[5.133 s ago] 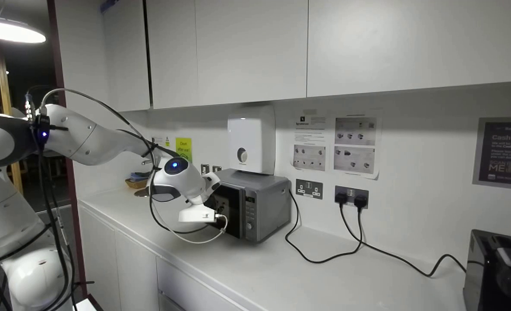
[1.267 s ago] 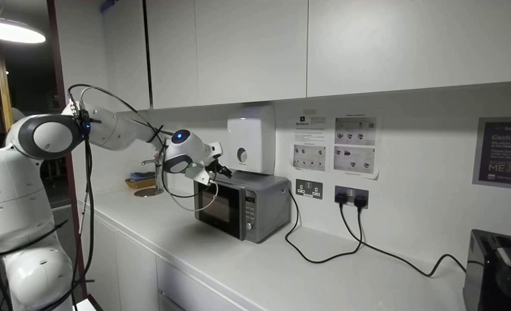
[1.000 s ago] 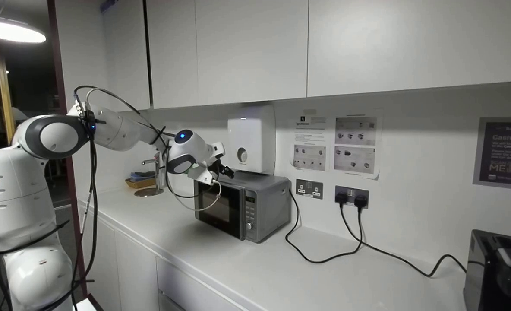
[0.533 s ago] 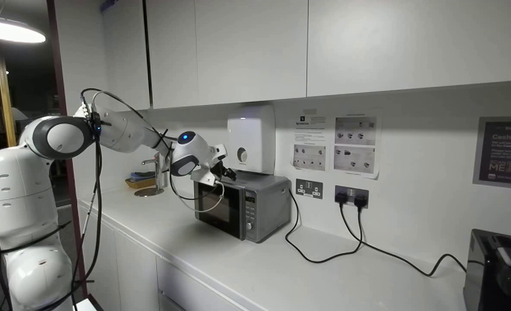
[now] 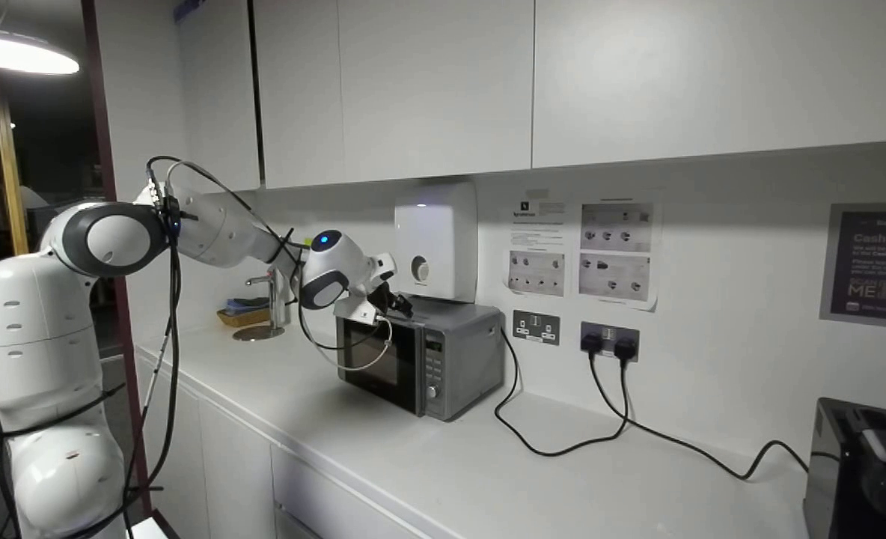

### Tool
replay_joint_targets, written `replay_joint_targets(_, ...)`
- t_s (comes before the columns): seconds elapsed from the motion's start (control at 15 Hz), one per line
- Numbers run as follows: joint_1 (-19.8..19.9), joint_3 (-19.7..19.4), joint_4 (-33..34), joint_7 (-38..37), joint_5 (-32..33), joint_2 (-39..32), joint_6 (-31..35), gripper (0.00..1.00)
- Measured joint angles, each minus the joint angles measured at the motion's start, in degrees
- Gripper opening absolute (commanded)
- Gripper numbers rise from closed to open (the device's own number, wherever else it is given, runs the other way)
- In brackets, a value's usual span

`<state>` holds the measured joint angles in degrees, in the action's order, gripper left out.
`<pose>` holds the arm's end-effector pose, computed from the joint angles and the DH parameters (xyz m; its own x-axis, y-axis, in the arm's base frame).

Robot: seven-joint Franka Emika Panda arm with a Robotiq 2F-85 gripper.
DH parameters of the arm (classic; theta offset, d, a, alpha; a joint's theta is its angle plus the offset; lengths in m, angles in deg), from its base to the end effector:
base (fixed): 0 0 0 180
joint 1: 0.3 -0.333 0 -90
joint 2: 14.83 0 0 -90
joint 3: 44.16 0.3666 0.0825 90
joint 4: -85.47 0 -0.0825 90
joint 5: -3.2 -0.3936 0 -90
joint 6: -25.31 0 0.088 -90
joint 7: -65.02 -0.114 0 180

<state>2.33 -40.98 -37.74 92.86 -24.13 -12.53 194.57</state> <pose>0.5880 -0.0238 0.5550 0.6478 0.0239 0.7614 0.0850 -0.9955 -0.0411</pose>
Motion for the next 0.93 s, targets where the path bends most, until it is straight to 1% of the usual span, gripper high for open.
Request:
replay_joint_targets(0.2,0.41,-0.09,0.00,-0.61,1.22,-0.28,0.00,1.00)
replay_joint_targets(0.93,0.50,-0.44,-0.69,-0.47,1.33,-0.27,-0.02,1.00)
